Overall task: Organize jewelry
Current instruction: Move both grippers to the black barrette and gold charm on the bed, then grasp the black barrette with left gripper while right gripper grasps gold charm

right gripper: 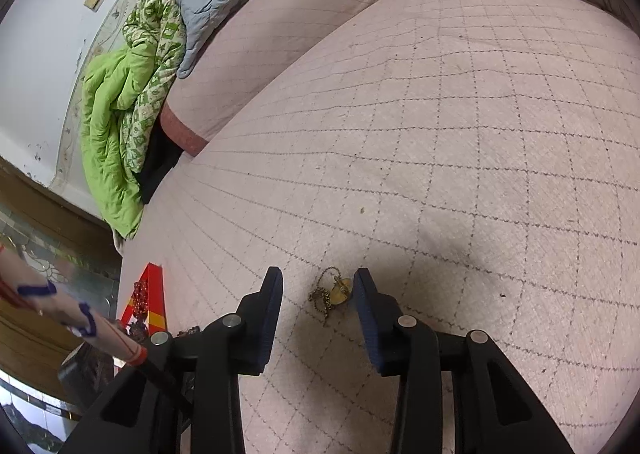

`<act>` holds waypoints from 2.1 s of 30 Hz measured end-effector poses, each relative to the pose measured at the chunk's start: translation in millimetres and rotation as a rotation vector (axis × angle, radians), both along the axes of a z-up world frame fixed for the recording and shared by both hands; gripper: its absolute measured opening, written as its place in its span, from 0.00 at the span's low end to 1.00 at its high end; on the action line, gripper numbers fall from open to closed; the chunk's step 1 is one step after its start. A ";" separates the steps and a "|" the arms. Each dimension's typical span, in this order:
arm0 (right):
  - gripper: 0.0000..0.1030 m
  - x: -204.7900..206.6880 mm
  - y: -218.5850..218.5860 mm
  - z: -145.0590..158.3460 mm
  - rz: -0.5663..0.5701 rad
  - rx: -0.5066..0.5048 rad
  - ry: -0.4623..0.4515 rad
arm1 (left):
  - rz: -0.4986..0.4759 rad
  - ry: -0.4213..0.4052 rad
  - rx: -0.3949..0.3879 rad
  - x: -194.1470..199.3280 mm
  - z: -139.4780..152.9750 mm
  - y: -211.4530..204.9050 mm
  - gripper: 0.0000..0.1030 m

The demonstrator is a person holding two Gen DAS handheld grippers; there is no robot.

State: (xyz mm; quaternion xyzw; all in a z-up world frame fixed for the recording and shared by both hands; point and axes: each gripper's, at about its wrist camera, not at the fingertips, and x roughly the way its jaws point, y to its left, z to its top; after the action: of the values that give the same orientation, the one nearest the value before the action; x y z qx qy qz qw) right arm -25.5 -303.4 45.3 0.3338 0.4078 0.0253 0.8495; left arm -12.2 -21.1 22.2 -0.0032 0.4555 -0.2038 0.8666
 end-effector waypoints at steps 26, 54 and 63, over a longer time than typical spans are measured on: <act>0.40 3.9 5.6 -2.1 0.023 0.008 0.002 | -0.419 0.175 0.431 85.2 -4.9 4.0 0.35; 0.40 20.3 19.4 -11.5 0.044 -0.117 0.065 | -0.095 -0.017 -0.072 15.3 24.2 3.3 0.15; 0.25 34.5 59.6 -13.6 0.137 -0.453 0.097 | -0.097 -0.012 -0.093 14.7 17.4 17.7 0.15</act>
State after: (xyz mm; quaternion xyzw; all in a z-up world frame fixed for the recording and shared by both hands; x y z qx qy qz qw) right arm 9.0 -243.8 31.8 0.1072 0.4651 -0.0254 0.8784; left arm 2.5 -3.4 39.6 -0.0199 0.4399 -0.2666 0.8573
